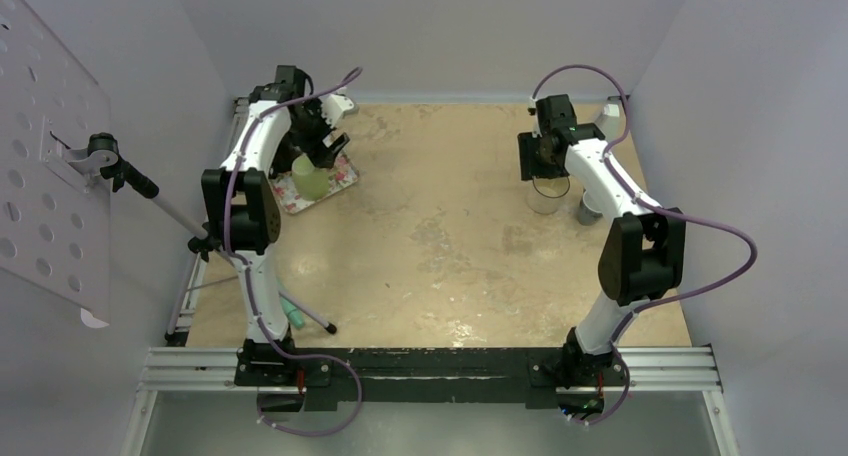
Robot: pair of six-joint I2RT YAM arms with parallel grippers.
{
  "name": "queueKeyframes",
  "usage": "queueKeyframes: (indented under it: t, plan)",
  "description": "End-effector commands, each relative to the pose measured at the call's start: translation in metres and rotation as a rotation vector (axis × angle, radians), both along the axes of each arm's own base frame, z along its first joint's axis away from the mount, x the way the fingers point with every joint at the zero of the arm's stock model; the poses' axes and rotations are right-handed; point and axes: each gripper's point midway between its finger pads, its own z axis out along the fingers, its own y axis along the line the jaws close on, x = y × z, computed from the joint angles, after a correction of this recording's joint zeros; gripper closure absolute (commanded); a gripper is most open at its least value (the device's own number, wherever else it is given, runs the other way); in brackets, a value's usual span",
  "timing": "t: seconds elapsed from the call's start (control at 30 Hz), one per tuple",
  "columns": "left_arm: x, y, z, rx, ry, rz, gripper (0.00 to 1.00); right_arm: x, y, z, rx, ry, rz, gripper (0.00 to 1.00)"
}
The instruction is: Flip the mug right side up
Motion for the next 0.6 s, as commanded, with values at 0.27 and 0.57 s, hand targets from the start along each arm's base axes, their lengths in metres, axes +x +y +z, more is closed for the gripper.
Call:
queueKeyframes:
  t: [0.27, 0.57]
  plan:
    - [0.006, -0.006, -0.011, 0.196, 0.068, -0.112, 0.24, 0.007, 0.001, 0.029, 0.004, -0.083, 0.012, 0.43]
    - [0.011, 0.009, -0.036, 0.293, 0.091, -0.08, 0.45, 0.007, 0.006, 0.028, 0.013, -0.081, 0.025, 0.43]
